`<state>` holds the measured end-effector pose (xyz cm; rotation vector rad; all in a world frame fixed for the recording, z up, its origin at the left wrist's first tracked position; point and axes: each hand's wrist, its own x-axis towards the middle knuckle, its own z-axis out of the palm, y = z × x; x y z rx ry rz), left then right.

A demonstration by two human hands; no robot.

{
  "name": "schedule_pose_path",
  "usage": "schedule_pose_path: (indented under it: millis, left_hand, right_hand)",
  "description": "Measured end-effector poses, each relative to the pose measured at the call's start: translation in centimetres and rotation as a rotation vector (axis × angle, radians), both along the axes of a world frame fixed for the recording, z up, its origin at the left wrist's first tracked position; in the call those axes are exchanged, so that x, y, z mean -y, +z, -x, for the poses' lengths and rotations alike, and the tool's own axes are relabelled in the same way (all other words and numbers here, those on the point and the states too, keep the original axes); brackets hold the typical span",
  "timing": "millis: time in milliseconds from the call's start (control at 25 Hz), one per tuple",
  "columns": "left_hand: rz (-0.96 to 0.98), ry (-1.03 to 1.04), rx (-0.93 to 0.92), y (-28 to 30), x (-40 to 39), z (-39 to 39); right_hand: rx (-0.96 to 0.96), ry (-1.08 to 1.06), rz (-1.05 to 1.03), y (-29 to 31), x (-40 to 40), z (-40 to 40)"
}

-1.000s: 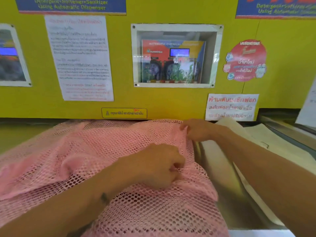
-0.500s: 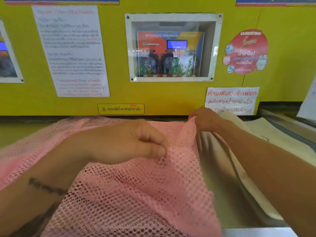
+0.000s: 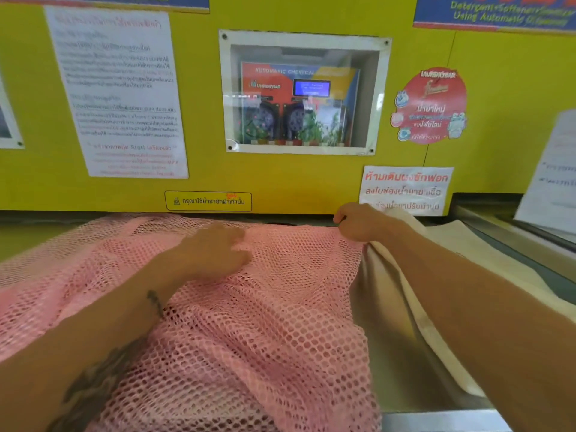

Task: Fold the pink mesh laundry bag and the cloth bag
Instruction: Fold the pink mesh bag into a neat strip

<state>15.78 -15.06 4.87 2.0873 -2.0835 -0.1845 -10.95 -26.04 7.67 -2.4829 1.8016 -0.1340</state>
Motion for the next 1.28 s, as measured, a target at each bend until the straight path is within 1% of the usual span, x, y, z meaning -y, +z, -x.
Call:
schedule_pose_path:
  millis: [40, 80, 120, 240, 280, 320, 360, 400, 440, 480, 520, 560, 600, 640, 680, 720, 760, 800, 840, 880, 960, 1000, 1040, 1080, 1120, 1160, 1200, 1240, 1280]
  left_hand:
    - [0.002, 0.027, 0.008, -0.6, 0.2, -0.3]
    - [0.062, 0.032, 0.003, -0.6, 0.2, -0.3]
    - [0.171, 0.027, -0.019, -0.2, 0.1, -0.2]
    - [0.579, 0.065, -0.138, 2.3, -1.0, -0.5]
    - [0.641, 0.044, -0.141, 3.1, -1.6, -0.9]
    - [0.571, -0.009, -0.138, 3.8, -2.4, -1.3]
    - [0.391, -0.074, -0.137, 4.3, -3.4, -1.7]
    - [0.166, -0.138, -0.142, 4.8, -4.6, -2.0]
    - [0.034, -0.203, -0.208, 5.1, -5.5, -2.4]
    - [0.039, -0.237, -0.316, 5.4, -6.0, -3.2]
    - [0.166, -0.219, -0.432, 5.8, -6.1, -4.2]
    - [0.342, -0.134, -0.498, 6.1, -5.6, -5.8]
    - [0.482, -0.022, -0.476, 6.2, -5.0, -7.4]
    - [0.533, 0.1, -0.414, 6.0, -4.4, -9.1]
    - [0.478, 0.207, -0.307, 5.5, -4.0, -10.8]
    - [0.324, 0.272, -0.169, 4.5, -3.7, -12.3]
    - [0.128, 0.29, -0.045, 3.5, -3.8, -13.4]
    - [-0.02, 0.278, 0.04, 2.3, -4.1, -14.1]
    - [-0.086, 0.248, 0.061, 1.5, -4.6, -14.2]
    - [-0.066, 0.22, 0.016, 0.9, -4.9, -14.2]
    - [0.104, 0.205, -0.071, 1.0, -5.4, -14.2]
    - [0.196, 0.209, -0.087, 1.6, -5.8, -13.8]
    - [0.307, 0.222, -0.094, 2.2, -6.0, -13.6]
    - [0.447, 0.235, -0.106, 2.6, -6.3, -13.3]
    - [0.608, 0.252, -0.126, 2.9, -6.4, -13.2]
    - [0.766, 0.273, -0.152, 3.2, -6.6, -13.0]
    - [0.885, 0.288, -0.17, 3.3, -6.9, -12.9]
    - [0.963, 0.294, -0.178, 3.3, -7.3, -12.6]
    - [0.994, 0.293, -0.179, 3.2, -7.7, -12.4]
  right_hand:
    - [-0.047, -0.008, -0.027, -0.9, -0.1, -0.5]
    - [-0.08, -0.019, -0.01, -1.5, 0.0, -0.9]
    - [-0.082, -0.037, 0.048, -1.7, 0.0, -1.4]
    - [0.01, -0.052, 0.435, 0.0, 0.6, -2.9]
    - [-0.017, -0.055, 0.456, 0.7, 0.7, -3.3]
    - [-0.088, -0.06, 0.375, 1.3, 0.8, -3.6]
    - [-0.194, -0.069, 0.231, 1.7, 0.8, -4.1]
    - [-0.285, -0.074, 0.108, 1.8, 0.5, -4.6]
    - [-0.337, -0.076, 0.058, 1.9, 0.4, -5.1]
    - [-0.337, -0.06, 0.099, 2.1, 0.3, -5.9]
    - [-0.295, -0.021, 0.18, 2.3, 0.1, -7.0]
    - [-0.219, 0.031, 0.244, 2.5, -0.1, -8.5]
    - [-0.12, 0.097, 0.266, 2.8, -0.7, -10.3]
    - [-0.031, 0.172, 0.23, 3.0, -1.1, -12.2]
    - [0.03, 0.258, 0.174, 3.1, -1.6, -14.2]
    - [0.049, 0.328, 0.108, 2.9, -2.1, -15.9]
    - [0.046, 0.384, 0.049, 2.4, -2.6, -17.7]
    - [0.029, 0.414, -0.008, 2.0, -3.1, -19.0]
    - [-0.006, 0.44, -0.068, 1.5, -3.6, -19.9]
    - [-0.051, 0.47, -0.113, 1.1, -3.9, -20.6]
    - [-0.134, 0.503, -0.18, 1.1, -4.8, -21.4]
    - [-0.148, 0.515, -0.205, 1.3, -5.1, -21.4]
    - [-0.157, 0.529, -0.184, 1.7, -5.2, -21.3]
    - [-0.146, 0.537, -0.109, 2.2, -5.3, -21.1]
    - [-0.101, 0.503, 0.023, 2.8, -5.0, -20.8]
    - [-0.041, 0.439, 0.165, 3.5, -4.7, -20.6]
    - [-0.012, 0.384, 0.251, 4.3, -4.5, -20.2]
    - [-0.024, 0.372, 0.253, 5.3, -4.4, -19.9]
    - [-0.038, 0.407, 0.177, 6.0, -4.1, -19.9]
